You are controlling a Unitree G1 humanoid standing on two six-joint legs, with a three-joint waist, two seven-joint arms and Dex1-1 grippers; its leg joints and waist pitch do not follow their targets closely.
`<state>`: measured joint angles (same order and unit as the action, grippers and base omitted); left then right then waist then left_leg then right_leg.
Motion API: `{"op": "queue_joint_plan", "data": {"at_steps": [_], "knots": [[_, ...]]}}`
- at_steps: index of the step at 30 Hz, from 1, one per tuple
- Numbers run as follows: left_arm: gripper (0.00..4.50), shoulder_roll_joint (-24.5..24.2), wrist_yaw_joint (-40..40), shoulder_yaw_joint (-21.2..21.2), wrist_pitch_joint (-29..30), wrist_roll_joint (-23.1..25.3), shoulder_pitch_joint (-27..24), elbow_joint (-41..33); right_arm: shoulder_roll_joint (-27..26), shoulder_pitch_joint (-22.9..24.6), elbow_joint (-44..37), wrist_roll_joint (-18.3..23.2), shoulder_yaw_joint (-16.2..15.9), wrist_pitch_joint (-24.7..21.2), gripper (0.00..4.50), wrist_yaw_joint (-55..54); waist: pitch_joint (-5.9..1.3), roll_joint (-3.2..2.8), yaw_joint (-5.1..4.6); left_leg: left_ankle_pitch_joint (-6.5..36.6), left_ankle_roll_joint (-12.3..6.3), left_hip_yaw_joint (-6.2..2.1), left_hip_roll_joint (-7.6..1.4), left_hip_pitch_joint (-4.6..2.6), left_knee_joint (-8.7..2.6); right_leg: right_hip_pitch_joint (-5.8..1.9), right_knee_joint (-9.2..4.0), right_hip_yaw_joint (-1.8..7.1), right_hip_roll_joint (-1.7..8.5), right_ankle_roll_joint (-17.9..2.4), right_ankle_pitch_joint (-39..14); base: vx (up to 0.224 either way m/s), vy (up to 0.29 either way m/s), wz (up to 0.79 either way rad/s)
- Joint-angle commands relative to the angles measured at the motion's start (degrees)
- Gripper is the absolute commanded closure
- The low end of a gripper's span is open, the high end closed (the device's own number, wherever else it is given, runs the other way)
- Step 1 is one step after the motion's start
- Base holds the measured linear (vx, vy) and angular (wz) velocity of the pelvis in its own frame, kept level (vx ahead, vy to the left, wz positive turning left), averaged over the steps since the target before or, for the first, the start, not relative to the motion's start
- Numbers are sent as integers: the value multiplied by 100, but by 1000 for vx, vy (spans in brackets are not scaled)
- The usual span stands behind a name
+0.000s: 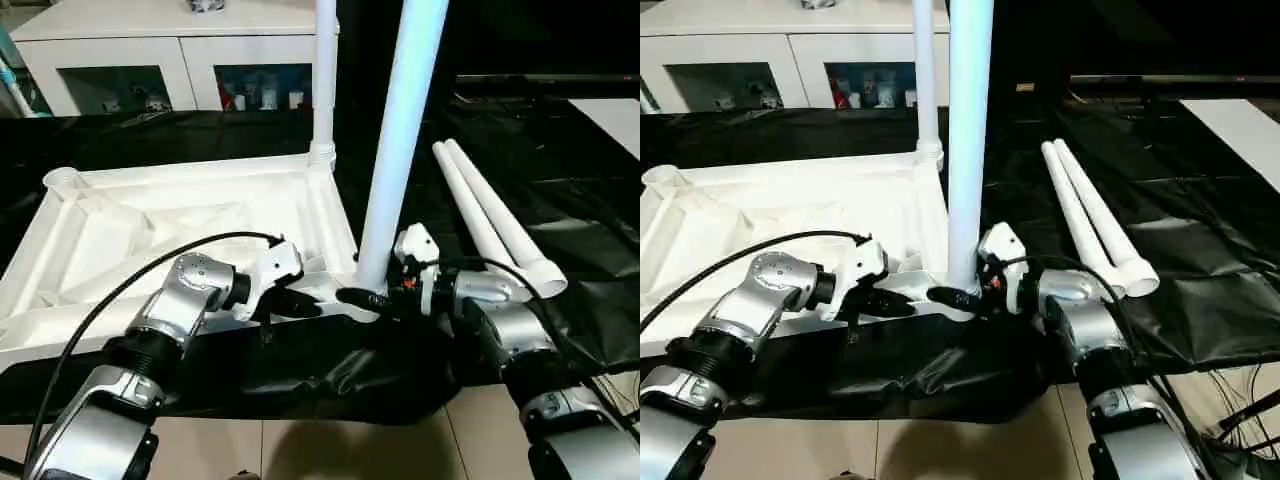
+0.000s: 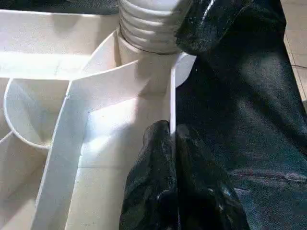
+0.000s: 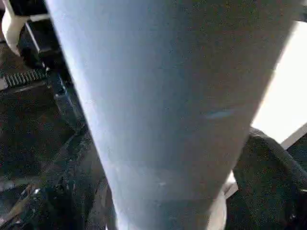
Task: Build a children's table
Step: Rotate leg to tighten
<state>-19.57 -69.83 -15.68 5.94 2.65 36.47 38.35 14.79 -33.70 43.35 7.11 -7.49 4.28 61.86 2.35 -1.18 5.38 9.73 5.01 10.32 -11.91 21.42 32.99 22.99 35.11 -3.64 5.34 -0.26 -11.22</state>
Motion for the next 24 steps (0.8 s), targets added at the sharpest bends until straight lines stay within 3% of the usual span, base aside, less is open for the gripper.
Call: {"op": "queue_joint_plan", "data": {"at_steps": [1, 10, 21, 24], "knots": [[450, 64, -57, -58, 34, -54, -88, -37, 18, -85, 76, -74, -80, 70, 80, 41, -347, 91, -3, 904, -544, 14, -119, -44, -332, -295, -361, 202, 261, -1447, -534, 0, 0, 0], [450, 55, 9, -41, 39, -66, -81, -17, 75, -156, 246, -122, -82, 168, 163, 59, -351, 103, 2, 856, -572, 13, -122, -43, -324, -294, -351, 200, 261, -1432, -559, 0, 0, 0], [450, 36, 23, -31, 78, -79, -116, -69, 17, -224, 537, -195, -94, 288, 176, 12, -346, 96, -1, 959, -549, 9, -121, -38, -327, -292, -353, 200, 260, -1427, -639, 0, 0, 0], [450, 100, 218, 10, 82, -47, -62, 53, -143, -208, 654, -73, 129, 107, 176, -416, -346, 90, -8, 982, -535, 10, -116, -40, -327, -290, -355, 200, 258, -1439, -621, 0, 0, 0]]}}
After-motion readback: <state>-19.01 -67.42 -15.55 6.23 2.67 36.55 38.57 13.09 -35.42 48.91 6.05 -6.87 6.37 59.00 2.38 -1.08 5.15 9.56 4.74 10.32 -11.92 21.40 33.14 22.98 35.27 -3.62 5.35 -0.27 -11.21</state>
